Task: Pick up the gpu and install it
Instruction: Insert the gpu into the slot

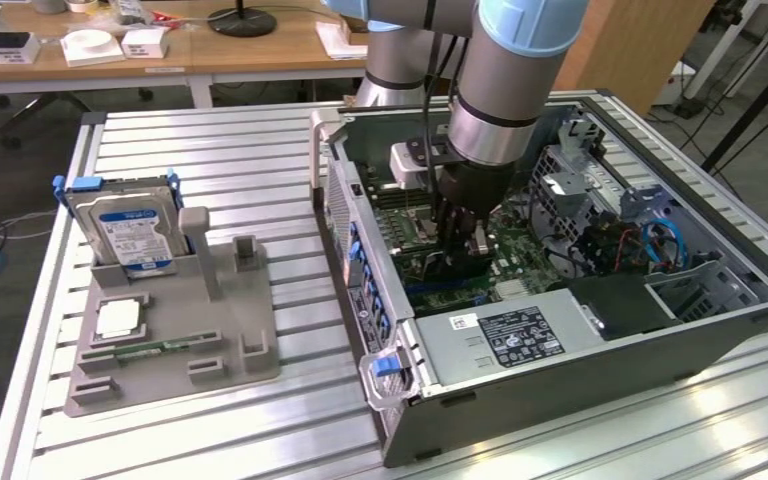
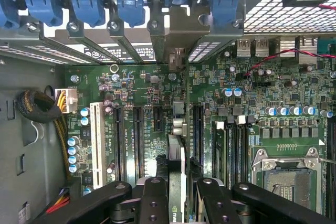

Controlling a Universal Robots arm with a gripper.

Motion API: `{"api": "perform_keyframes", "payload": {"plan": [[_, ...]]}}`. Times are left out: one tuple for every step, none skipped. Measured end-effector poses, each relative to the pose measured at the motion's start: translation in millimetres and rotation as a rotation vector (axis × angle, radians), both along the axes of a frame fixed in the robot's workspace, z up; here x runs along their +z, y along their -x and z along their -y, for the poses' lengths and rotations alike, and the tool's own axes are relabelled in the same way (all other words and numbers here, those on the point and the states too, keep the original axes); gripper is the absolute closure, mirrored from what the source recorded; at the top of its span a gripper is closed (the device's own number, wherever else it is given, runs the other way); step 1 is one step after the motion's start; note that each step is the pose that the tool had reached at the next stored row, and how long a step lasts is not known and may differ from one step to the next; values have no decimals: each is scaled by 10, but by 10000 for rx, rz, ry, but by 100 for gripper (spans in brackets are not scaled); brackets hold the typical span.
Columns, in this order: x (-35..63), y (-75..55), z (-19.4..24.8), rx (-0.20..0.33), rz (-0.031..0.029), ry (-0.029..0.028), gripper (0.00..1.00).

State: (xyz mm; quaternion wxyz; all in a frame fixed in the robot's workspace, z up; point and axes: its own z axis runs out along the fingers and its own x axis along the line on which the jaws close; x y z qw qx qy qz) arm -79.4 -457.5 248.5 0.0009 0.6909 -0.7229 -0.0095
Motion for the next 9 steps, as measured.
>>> {"api": "perform_keyframes", "payload": {"plan": [[0, 0, 0, 0, 0, 1, 74], [-1, 0, 0, -1, 0, 1, 74], [-3, 0, 0, -1, 0, 1, 74], [-7, 0, 0, -1, 1, 0, 74], [-9, 0, 0, -1, 1, 0, 74], [-11, 0, 0, 0, 0, 0, 74], [-13, 0, 0, -1, 0, 1, 74], [-15, 0, 0, 0, 0, 1, 74], [-16, 0, 0, -1, 0, 1, 74]]}}
